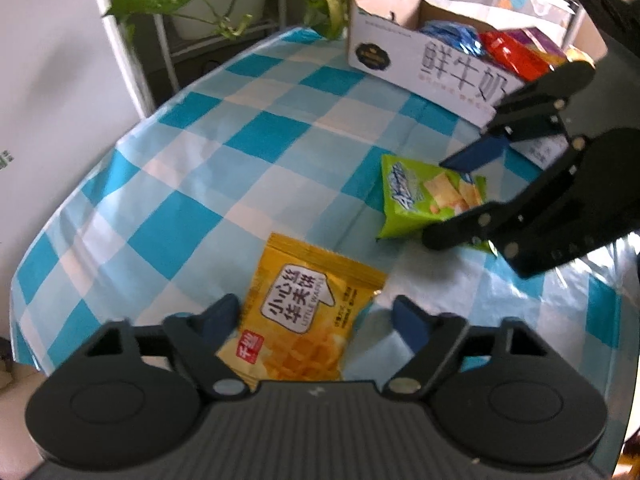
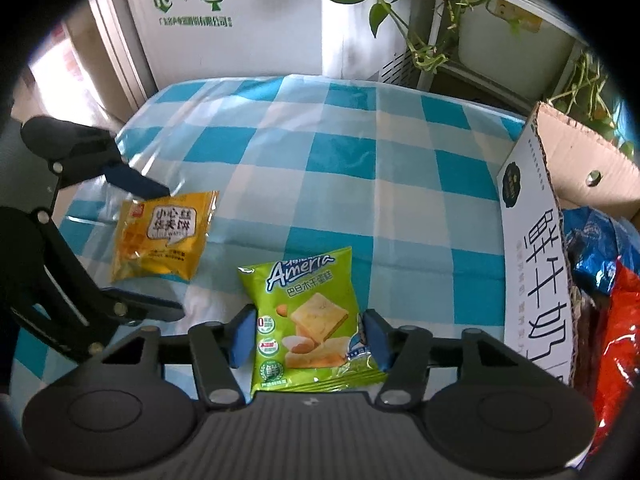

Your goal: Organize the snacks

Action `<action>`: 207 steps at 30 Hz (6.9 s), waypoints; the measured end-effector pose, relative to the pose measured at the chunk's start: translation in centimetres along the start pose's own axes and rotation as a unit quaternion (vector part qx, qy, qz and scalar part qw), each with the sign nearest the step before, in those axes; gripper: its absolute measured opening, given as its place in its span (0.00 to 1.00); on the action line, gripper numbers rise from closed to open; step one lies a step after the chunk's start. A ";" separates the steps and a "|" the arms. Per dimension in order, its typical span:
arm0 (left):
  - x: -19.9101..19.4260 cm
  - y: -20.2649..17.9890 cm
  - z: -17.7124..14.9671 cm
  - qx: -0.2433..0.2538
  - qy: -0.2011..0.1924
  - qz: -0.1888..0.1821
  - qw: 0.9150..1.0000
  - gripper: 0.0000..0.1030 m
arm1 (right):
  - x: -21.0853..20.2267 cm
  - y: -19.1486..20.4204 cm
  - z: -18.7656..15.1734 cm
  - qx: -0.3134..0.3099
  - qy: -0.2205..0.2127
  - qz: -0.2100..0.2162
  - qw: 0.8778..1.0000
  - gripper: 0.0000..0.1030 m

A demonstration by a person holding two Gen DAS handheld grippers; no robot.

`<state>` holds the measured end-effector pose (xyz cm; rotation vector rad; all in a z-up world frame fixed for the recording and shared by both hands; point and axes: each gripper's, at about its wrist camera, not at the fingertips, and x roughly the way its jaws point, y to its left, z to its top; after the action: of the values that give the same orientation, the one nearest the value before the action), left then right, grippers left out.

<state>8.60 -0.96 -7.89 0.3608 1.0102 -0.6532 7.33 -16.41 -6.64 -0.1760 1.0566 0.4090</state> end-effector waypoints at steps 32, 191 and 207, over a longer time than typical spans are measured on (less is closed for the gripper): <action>-2.9 0.6 2.8 -0.144 -0.075 0.061 0.985 0.49 | -4.6 -2.6 2.2 0.052 -0.088 -0.030 0.994 0.61; -1.7 -16.7 15.5 -0.274 -0.040 0.205 0.939 0.96 | -14.0 -17.9 -4.7 0.205 -0.080 -0.213 0.952 1.00; -2.4 -16.2 14.4 -0.264 -0.041 0.206 0.941 0.96 | -13.7 -17.1 -4.6 0.195 -0.082 -0.201 0.957 1.00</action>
<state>6.70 -20.47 1.61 0.0624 0.9512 -0.0068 4.80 -36.87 2.21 -0.0013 0.8911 -0.1542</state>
